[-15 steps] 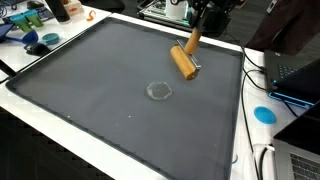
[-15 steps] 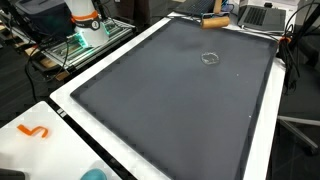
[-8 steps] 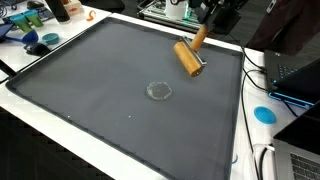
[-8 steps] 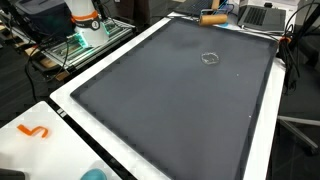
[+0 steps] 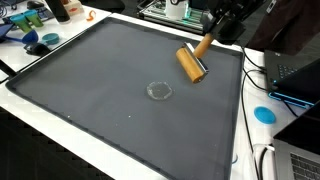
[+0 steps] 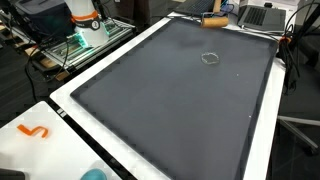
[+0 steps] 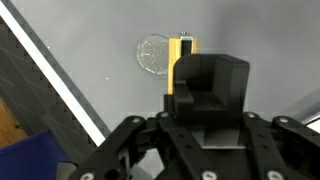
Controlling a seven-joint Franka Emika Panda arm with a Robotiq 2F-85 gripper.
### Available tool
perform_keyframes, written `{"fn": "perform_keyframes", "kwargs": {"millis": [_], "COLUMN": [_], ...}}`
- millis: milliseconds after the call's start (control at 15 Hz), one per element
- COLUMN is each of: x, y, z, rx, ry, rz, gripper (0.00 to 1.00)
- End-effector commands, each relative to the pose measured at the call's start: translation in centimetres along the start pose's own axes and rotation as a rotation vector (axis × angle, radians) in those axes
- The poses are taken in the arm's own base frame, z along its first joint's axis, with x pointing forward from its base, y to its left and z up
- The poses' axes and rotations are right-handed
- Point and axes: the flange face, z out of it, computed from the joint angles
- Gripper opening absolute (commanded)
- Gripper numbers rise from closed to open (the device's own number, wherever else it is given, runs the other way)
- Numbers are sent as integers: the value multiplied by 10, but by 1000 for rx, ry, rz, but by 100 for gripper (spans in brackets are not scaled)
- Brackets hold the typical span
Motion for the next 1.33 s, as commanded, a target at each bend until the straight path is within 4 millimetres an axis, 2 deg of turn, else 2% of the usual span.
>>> {"fn": "perform_keyframes", "kwargs": {"millis": [0,733,1267], "x": [9,17,17], "y": [-10,-21,-15], "z": [-4,-6,-7], "rx": [-51,-96,-69], "ry": [-1,10,22], "rz": [12,3,-17], "gripper": [23,23,23]}}
